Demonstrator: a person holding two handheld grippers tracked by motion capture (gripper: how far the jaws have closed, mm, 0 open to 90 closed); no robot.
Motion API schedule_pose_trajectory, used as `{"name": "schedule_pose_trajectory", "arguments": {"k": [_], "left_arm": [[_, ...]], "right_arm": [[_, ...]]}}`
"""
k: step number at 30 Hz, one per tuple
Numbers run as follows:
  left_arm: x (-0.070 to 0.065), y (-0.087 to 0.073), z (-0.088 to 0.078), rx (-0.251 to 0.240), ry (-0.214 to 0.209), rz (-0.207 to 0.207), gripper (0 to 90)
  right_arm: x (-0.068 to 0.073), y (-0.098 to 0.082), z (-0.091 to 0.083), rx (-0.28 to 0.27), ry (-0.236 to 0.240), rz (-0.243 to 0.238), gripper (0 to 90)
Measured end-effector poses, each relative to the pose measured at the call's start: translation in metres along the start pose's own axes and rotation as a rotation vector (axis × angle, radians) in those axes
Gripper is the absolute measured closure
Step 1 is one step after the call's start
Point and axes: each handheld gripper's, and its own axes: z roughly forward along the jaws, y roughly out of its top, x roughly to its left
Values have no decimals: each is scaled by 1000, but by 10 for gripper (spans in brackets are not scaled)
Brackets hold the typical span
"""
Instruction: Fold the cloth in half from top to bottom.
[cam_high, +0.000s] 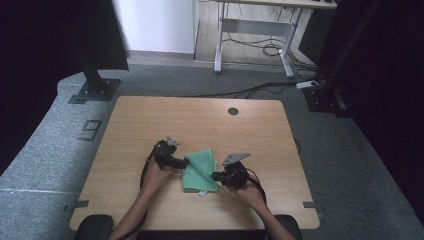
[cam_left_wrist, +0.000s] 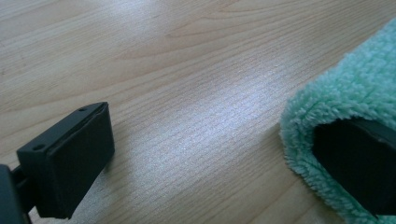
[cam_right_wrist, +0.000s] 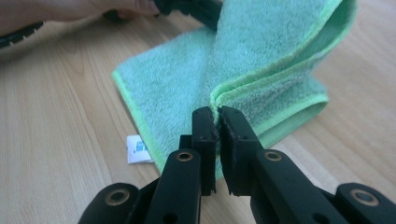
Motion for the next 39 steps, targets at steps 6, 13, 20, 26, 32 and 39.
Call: {"name": "schedule_pose_trajectory", "arguments": {"k": [6,13,20,26,32,39], "left_arm": [[0,2,-4,19,-27,17,34],[-5,1,-21,34,-32,57,68],[-6,-5,-16,58,-2,60,68],[-6,-7,-16,48,-3,48,68],[-3,-9,-15,45,-20,22,69],[-5,-8,-24,81,-31,62,89]], "right_arm": [[0,-6,7,34,-7,-2,834],[1,-9,10,45,-10,-3,834],[3,-8,9,43,-15,-9,835],[5,-9,3,39,-15,-18,835],[5,-14,0,42,-13,-13,833],[2,-19,2,57,-14,4,745]]}}
